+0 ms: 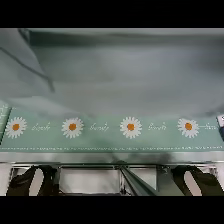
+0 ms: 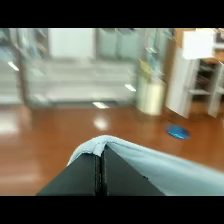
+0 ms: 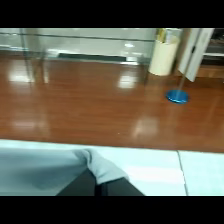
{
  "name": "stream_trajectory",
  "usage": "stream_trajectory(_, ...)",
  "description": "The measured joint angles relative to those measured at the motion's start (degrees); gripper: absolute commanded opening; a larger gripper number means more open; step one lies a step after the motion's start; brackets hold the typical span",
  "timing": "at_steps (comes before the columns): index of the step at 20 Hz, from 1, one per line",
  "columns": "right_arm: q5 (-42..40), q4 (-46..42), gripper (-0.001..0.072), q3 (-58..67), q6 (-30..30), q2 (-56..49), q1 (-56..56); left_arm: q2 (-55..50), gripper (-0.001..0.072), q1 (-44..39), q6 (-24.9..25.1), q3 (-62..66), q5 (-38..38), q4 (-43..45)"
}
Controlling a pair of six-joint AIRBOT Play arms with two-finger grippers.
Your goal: Fold the shirts.
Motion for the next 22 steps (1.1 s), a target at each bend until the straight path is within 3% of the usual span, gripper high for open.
stream_trajectory(4,6.84,-3.04,0.0029,-0.90,1.86,2.34,0.00,3.89,0.0017,-4.66,-4.39,-0.22,-0.59,13.25)
stream_trajectory(10,8.83,-1.42,0.0029,-15.19,2.86,2.60,0.00,0.81,0.0018,-6.25,-6.32,-12.15,-3.54,15.87)
stream_trajectory(15,-0.98,4.46,0.0029,-32.50,1.01,-3.45,0.00,-9.99,0.0017,-6.54,-2.43,-26.27,-0.57,7.80)
stream_trajectory(22,-21.00,17.05,0.0029,-38.05,-6.97,-31.58,0.07,-40.76,0.0017,-11.04,1.14,-27.78,12.79,-0.48)
